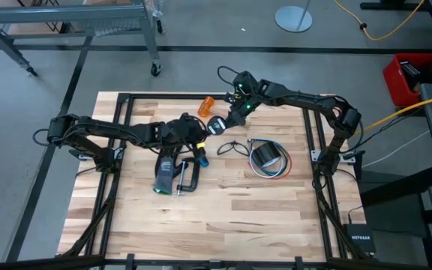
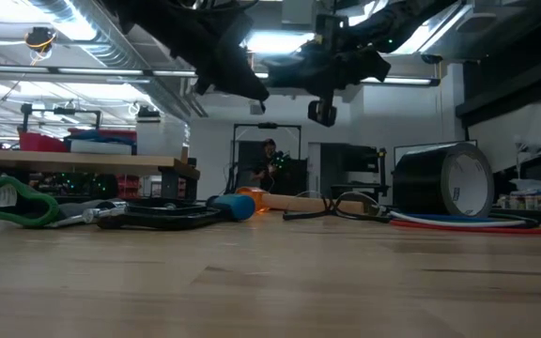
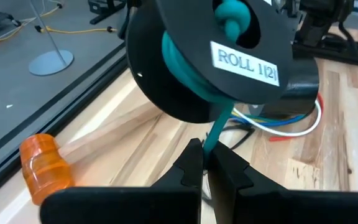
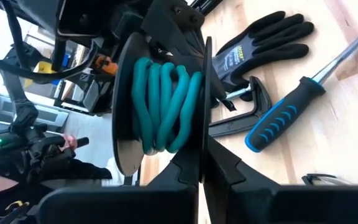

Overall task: Coil cords
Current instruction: Coil the green wire onto the spool

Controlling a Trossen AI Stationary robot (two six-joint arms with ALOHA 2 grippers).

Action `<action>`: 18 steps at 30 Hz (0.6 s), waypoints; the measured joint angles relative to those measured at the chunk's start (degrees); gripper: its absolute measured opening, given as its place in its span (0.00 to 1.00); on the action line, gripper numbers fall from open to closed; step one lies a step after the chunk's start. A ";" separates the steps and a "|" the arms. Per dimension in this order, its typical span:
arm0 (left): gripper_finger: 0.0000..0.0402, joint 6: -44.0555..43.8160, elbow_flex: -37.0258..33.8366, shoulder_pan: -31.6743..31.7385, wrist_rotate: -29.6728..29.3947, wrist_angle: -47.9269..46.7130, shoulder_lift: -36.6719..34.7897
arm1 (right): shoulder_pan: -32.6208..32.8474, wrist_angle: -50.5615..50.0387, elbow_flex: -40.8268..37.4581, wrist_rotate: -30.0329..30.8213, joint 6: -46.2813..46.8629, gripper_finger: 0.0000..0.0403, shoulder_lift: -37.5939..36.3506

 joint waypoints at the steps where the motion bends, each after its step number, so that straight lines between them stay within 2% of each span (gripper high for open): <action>1: 0.00 0.00 -0.02 0.02 -0.02 0.66 0.00 | 0.00 0.00 0.00 -0.27 -0.04 0.02 0.00; 18: 0.08 -7.78 -0.17 0.13 -0.74 4.74 -0.17 | 0.00 -0.27 0.00 -2.22 -3.09 0.02 -0.19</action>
